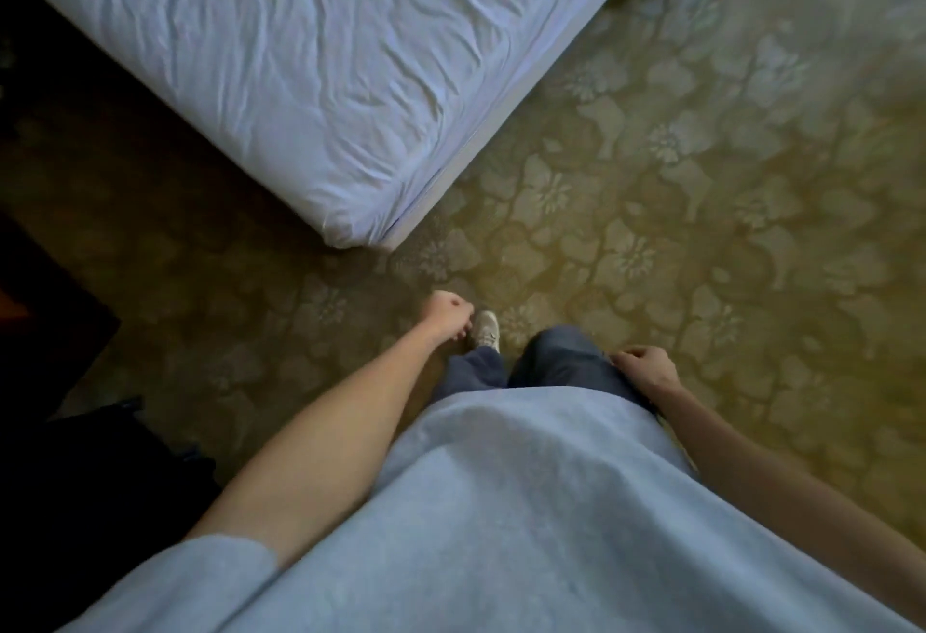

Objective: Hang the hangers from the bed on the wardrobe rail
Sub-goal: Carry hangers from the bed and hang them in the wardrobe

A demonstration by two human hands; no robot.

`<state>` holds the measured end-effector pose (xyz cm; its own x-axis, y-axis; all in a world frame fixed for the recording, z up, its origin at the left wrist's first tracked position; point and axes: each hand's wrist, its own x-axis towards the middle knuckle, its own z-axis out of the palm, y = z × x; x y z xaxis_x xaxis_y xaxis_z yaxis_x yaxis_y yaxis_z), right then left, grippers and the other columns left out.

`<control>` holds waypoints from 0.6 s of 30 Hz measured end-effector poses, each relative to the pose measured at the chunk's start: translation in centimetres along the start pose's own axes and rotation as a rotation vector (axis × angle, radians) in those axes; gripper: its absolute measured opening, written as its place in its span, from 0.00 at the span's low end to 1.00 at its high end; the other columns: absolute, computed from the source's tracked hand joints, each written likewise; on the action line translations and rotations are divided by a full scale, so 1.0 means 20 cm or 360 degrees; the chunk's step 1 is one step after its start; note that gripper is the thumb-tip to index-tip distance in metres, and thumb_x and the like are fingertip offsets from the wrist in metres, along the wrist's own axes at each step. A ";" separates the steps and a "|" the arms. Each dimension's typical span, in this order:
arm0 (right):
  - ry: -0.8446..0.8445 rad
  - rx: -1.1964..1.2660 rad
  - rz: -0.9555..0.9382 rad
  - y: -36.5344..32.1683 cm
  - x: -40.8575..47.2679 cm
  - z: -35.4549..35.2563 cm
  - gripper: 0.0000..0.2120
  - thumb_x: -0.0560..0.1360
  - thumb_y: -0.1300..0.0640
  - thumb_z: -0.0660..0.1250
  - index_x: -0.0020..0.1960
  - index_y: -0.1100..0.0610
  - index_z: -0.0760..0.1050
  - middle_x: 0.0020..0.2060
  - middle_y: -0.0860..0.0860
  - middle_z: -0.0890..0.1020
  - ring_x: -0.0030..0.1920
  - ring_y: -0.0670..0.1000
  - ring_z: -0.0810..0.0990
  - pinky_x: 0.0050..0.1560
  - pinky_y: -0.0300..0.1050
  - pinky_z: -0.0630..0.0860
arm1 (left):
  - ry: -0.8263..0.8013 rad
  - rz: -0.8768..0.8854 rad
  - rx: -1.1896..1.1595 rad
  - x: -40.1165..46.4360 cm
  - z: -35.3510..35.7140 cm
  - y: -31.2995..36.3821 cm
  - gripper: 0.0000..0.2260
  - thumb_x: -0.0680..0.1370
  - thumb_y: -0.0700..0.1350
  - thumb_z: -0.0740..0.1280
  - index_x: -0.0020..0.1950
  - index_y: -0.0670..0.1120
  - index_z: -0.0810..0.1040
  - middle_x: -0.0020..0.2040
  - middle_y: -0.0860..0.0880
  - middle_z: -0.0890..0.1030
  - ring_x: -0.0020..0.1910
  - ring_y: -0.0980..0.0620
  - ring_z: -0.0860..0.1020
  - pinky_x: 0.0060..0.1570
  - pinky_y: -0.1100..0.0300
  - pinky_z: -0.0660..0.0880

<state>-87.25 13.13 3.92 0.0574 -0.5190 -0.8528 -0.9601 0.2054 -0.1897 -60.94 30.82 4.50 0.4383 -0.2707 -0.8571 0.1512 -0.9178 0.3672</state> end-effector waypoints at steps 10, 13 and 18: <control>0.0014 0.0310 0.0345 -0.32 0.63 -0.76 0.14 0.76 0.61 0.67 0.31 0.59 0.78 0.24 0.53 0.76 0.26 0.52 0.71 0.29 0.41 0.68 | -0.0117 0.0216 0.0286 0.61 -0.03 1.39 0.07 0.80 0.44 0.66 0.46 0.46 0.83 0.38 0.49 0.84 0.30 0.55 0.79 0.27 0.66 0.72; 0.0007 0.0278 0.0278 -0.62 0.88 -1.04 0.13 0.73 0.59 0.67 0.34 0.64 0.81 0.27 0.55 0.79 0.29 0.54 0.74 0.34 0.46 0.71 | -0.0061 0.0068 0.0296 0.73 -0.09 1.59 0.08 0.81 0.43 0.66 0.45 0.45 0.83 0.36 0.49 0.83 0.31 0.54 0.78 0.29 0.63 0.73; -0.0066 0.0317 -0.0078 -1.36 1.13 -1.44 0.10 0.77 0.58 0.65 0.43 0.63 0.83 0.36 0.55 0.85 0.35 0.53 0.81 0.45 0.51 0.82 | 0.0000 -0.0175 0.0253 0.89 -0.25 1.80 0.13 0.79 0.40 0.66 0.35 0.43 0.80 0.32 0.46 0.81 0.30 0.49 0.77 0.33 0.60 0.74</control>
<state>-67.78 -28.02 3.80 0.1180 -0.4986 -0.8588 -0.8830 0.3430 -0.3205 -43.24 -5.56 4.38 0.4271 -0.1661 -0.8888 0.0566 -0.9761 0.2096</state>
